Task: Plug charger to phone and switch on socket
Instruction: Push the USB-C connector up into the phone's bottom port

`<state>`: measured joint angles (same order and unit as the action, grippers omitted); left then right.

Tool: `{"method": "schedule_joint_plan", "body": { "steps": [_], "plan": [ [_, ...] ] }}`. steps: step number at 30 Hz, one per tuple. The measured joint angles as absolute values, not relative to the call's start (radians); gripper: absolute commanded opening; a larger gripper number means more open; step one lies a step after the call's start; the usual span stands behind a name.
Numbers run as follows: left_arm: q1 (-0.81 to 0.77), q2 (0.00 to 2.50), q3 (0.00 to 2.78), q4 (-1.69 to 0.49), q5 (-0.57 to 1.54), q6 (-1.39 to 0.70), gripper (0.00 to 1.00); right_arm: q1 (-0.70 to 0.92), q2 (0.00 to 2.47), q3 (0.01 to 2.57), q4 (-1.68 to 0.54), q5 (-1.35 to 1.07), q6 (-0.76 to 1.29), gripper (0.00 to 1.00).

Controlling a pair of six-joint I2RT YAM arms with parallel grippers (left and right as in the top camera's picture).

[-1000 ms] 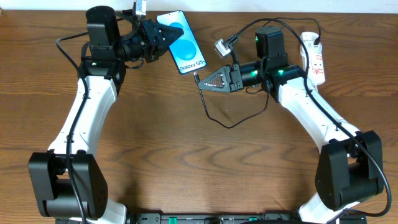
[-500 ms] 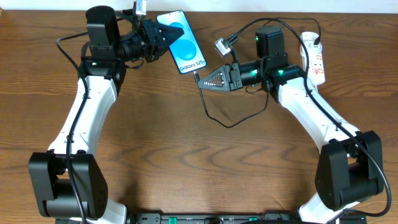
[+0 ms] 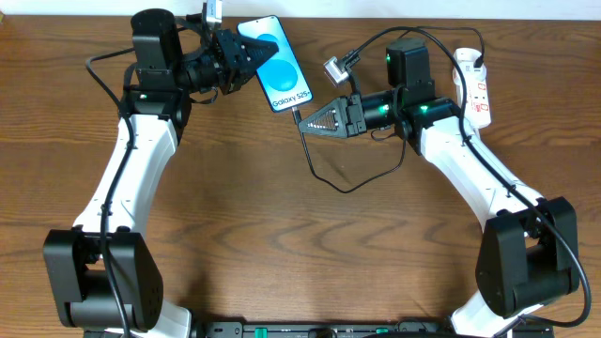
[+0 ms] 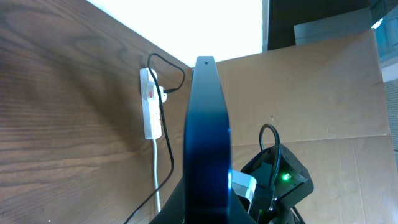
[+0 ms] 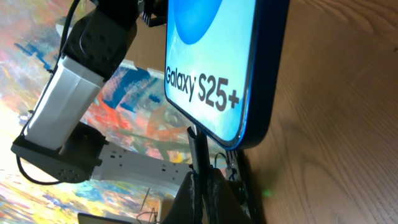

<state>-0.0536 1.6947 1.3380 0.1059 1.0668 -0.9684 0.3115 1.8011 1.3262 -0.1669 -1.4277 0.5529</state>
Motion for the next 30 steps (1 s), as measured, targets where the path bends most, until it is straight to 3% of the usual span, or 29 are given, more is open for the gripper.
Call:
{"method": "schedule_joint_plan", "body": {
  "steps": [30],
  "plan": [
    [-0.052,1.695,1.338,0.112,1.068,-0.968,0.07,0.299,1.801,1.325,-0.091,-1.444,0.63,0.01]
  ]
}}
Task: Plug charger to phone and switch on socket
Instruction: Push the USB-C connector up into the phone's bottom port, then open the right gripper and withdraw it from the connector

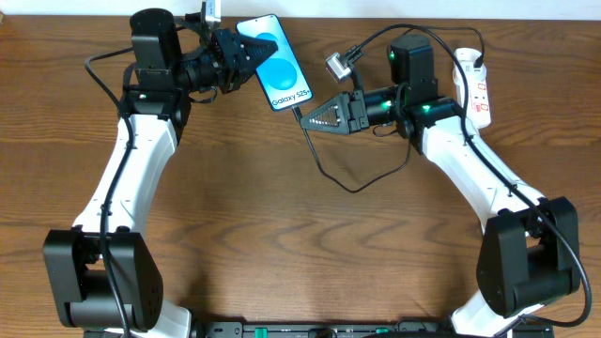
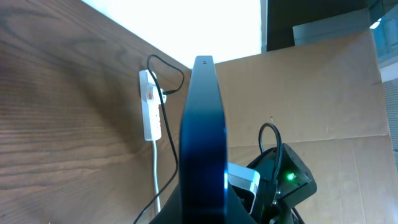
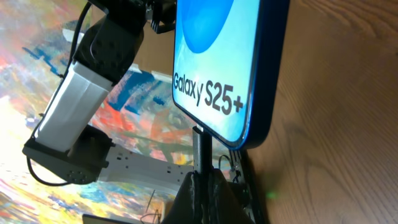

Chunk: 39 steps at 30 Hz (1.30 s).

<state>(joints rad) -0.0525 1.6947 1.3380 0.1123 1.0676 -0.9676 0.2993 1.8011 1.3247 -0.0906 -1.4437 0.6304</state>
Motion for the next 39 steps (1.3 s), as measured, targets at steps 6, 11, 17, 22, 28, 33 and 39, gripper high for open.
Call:
{"method": "schedule_joint_plan", "body": {
  "steps": [6,11,17,22,28,33,39],
  "plan": [
    [-0.052,1.695,1.338,0.113,1.068,-0.965,0.07,0.299,1.801,1.324,-0.07,-1.443,0.654,0.01],
    [-0.057,1.695,1.338,0.116,1.066,-0.96,0.07,0.299,1.801,1.317,-0.024,-1.445,0.696,0.01],
    [-0.068,1.695,1.338,0.117,1.047,-0.948,0.07,0.3,1.801,1.314,-0.018,-1.44,0.72,0.01],
    [-0.079,1.695,1.338,0.116,1.032,-0.944,0.07,0.3,1.801,1.311,0.003,-1.437,0.737,0.01],
    [-0.088,1.695,1.338,0.117,1.015,-0.945,0.07,0.3,1.801,1.306,0.044,-1.44,0.776,0.01],
    [-0.088,1.695,1.338,0.117,1.015,-0.945,0.07,0.3,1.801,1.306,0.046,-1.439,0.782,0.01],
    [-0.097,1.697,1.338,0.107,1.021,-0.932,0.07,0.3,1.799,1.308,0.03,-1.412,0.769,0.34]
  ]
}}
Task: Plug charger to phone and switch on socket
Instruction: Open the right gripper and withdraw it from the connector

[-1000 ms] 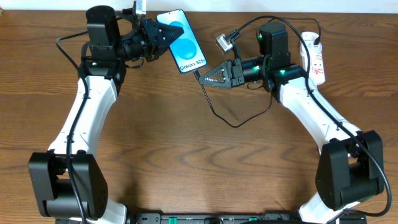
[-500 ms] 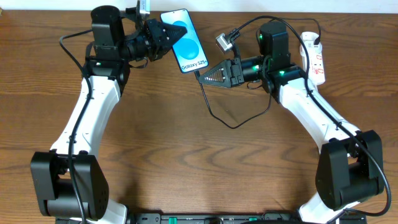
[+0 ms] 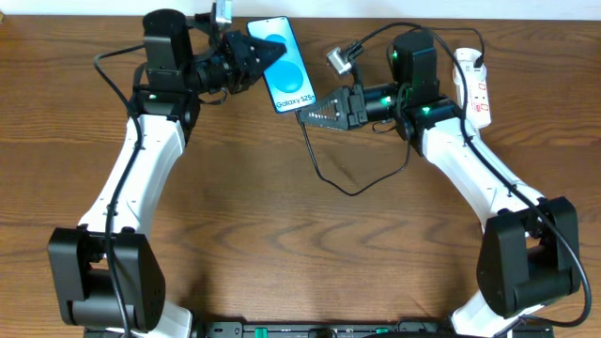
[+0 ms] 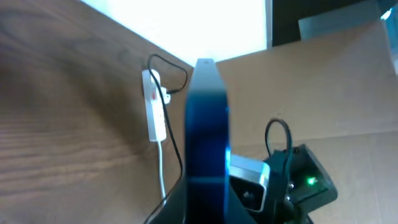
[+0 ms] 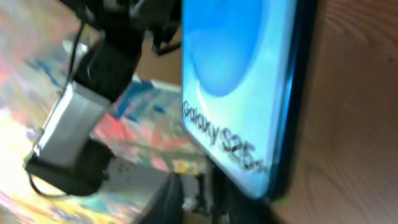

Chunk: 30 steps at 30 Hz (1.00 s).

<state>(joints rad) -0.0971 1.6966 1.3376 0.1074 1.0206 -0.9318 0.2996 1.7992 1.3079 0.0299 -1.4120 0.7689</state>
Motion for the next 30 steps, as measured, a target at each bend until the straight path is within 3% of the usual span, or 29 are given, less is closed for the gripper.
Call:
{"method": "schedule_joint_plan", "body": {
  "steps": [9,15,23,30],
  "plan": [
    [-0.114,1.698,1.337,0.099,1.066,-0.91,0.07,0.277,1.798,1.309,-0.083,-1.356,0.68,0.5],
    [-0.118,1.698,1.337,0.048,1.076,-0.888,0.07,0.25,1.798,1.31,-0.152,-1.334,0.575,0.69],
    [-0.118,1.699,1.336,-0.24,1.075,-0.698,0.07,0.164,1.797,1.31,-0.159,-1.311,0.492,0.73],
    [-0.118,1.755,1.336,-0.341,1.075,-0.533,0.07,0.168,1.768,1.355,-0.193,-1.292,0.477,0.73]
  ]
}}
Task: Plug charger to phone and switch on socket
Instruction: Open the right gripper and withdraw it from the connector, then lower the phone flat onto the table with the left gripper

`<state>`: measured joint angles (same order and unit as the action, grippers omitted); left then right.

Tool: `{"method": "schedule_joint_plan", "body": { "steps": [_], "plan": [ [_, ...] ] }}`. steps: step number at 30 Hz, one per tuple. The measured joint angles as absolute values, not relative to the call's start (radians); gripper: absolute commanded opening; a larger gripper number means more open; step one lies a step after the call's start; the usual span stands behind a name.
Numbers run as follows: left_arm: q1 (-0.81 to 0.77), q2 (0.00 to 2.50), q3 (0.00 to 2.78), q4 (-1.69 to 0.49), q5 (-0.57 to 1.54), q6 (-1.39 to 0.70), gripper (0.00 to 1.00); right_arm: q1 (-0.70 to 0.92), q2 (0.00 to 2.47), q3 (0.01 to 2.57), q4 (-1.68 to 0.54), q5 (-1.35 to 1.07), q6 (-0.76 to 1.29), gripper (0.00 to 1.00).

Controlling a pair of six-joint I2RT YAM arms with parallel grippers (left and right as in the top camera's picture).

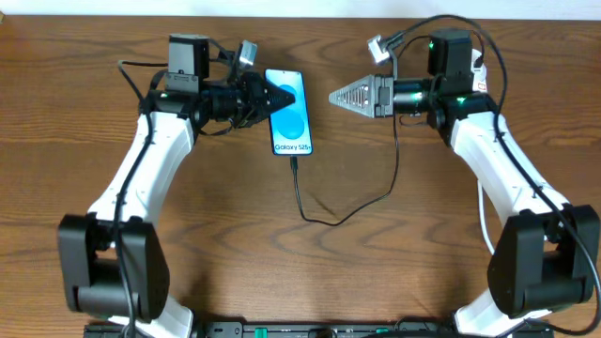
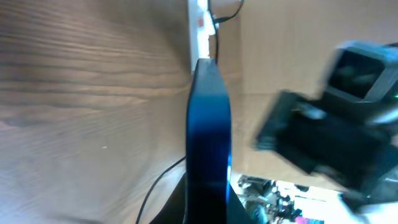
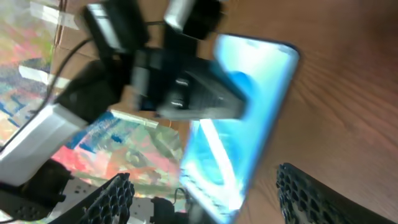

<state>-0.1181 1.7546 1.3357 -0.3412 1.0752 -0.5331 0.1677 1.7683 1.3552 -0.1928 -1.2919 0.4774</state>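
The phone, screen lit blue, is tilted over the table's back middle, and my left gripper is shut on its upper part. In the left wrist view only its dark edge shows, rising from the left gripper. The black charger cable is plugged into the phone's lower end and loops across the table toward the right. My right gripper is open to the right of the phone, holding nothing. From the right wrist the phone lies beyond the right gripper.
The white power strip lies at the back right of the table, largely behind my right arm in the overhead view. A cardboard sheet stands beyond the table's far edge.
My right gripper was shut on the plug at the phone's lower end. It is now open and off to the phone's right. The left gripper has brought the phone rightward, plug still in.
My left gripper held the phone tilted at the back left while the right gripper held the plug against its lower edge. That stayed so over two more moments, with the phone shifting right. Now the right gripper is open and away, and the cable hangs from the phone.
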Motion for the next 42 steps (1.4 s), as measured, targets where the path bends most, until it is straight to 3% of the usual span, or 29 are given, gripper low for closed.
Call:
{"method": "schedule_joint_plan", "body": {
  "steps": [3,6,9,14,22,32,42],
  "plan": [
    [-0.118,1.796,1.336,-0.342,1.074,-0.483,0.07,0.175,1.747,1.412,-0.266,-1.278,0.454,0.73],
    [-0.118,1.827,1.336,-0.342,1.072,-0.442,0.07,0.187,1.731,1.511,-0.533,-1.188,0.371,0.75],
    [-0.12,1.84,1.336,-0.35,1.046,-0.416,0.07,0.213,1.73,1.637,-0.841,-1.011,0.266,0.78],
    [-0.134,1.841,1.336,-0.363,0.933,-0.366,0.07,0.266,1.728,1.824,-1.105,-0.684,0.157,0.81],
    [-0.168,1.885,1.336,-0.364,0.779,-0.334,0.07,0.295,1.715,1.885,-1.182,-0.454,0.099,0.79],
    [-0.17,2.053,1.336,-0.317,0.728,-0.332,0.07,0.295,1.715,1.884,-1.22,-0.382,0.093,0.81],
    [-0.174,2.06,1.336,-0.31,0.673,-0.332,0.08,0.295,1.715,1.884,-1.237,-0.368,0.09,0.86]
  ]
}}
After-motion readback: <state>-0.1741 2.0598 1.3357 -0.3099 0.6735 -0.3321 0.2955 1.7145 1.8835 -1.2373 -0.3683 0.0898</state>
